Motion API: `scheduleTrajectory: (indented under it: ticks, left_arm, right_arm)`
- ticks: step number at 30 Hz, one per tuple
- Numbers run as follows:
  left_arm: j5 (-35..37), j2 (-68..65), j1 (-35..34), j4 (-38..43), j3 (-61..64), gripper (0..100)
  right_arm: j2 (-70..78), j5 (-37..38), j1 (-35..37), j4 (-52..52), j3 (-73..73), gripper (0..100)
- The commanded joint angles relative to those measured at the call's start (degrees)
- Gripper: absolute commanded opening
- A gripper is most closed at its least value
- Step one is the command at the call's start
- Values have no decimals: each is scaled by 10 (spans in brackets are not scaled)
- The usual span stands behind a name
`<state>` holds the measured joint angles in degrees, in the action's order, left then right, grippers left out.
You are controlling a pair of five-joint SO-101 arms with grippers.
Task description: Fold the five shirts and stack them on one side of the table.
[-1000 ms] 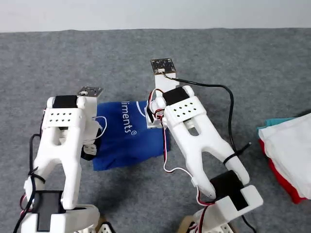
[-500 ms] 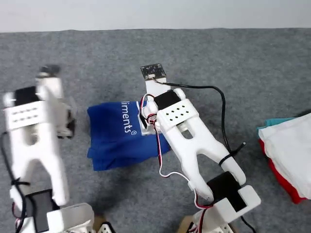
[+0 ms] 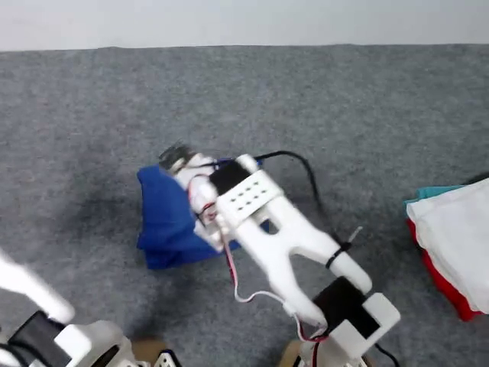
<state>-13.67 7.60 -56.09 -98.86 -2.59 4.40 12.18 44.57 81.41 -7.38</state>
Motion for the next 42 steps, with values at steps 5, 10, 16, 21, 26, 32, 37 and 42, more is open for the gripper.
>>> scheduleTrajectory:
  ticks: [5,10,16,21,26,32,37,42]
  left_arm:
    - [-3,2,-47,7,-16,26]
    - [-3,2,-53,8,-16,26]
    - [-3,2,-54,6,-16,26]
    - [-2,4,-54,5,-16,26]
    - [-2,6,-54,5,-16,26]
    - [-2,4,-54,5,-15,26]
    - [-2,5,-52,4,-15,26]
    - [-2,3,-50,4,-15,26]
  right_arm:
    - [71,16,93,-74,8,9]
    - [133,12,132,-87,59,9]
    - [218,12,145,-87,161,9]
    - [310,13,142,-85,280,9]
    - [379,11,142,-60,397,9]
    - [409,11,142,-21,486,9]
    - [408,11,137,46,536,9]
    - [410,14,128,127,629,9]
